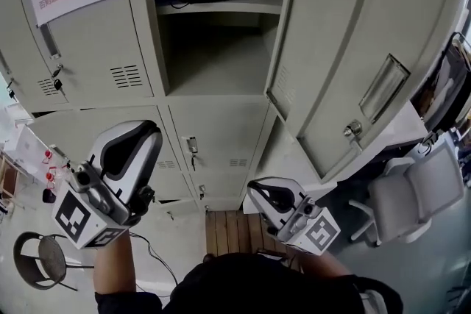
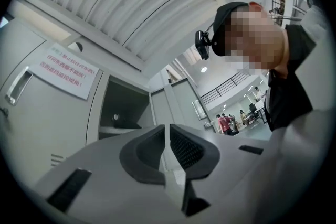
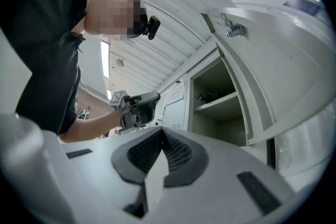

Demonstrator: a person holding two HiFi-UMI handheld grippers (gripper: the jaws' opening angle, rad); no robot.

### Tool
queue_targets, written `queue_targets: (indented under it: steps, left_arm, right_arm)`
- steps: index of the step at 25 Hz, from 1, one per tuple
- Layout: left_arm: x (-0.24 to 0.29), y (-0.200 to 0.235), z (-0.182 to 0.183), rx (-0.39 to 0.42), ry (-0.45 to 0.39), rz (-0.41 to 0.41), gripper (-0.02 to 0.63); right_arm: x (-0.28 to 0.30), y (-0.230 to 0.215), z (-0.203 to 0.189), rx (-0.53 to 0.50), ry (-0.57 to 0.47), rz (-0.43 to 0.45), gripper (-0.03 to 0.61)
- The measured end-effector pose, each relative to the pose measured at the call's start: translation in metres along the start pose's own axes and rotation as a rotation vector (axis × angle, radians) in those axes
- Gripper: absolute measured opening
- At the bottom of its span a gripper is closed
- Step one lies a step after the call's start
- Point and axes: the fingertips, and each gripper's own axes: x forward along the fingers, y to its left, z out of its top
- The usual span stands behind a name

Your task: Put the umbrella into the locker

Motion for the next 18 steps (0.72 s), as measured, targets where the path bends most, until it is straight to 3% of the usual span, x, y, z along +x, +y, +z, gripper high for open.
queue_targets:
  steps: [6, 12, 18]
  left_arm:
    - [-0.039, -0.019, -0.069, -0.178, 0.004, 0.012, 0.041]
    - [-0.072, -0.041, -0.131, -0.351, -0.001, 0.063, 0.04]
    - [-0.103, -0.061, -0.186, -0.407, 0.013, 0.123, 0.04]
  right_arm:
    - [-0.004, 0.008, -0.022, 0.013, 0.081, 0.019, 0.012]
    - [-0.021, -0.001, -0.054, 0.057, 0.164, -0.02, 0.012]
    - [-0.038, 0.006, -0.085, 0.124, 0.213, -0.04, 0.012]
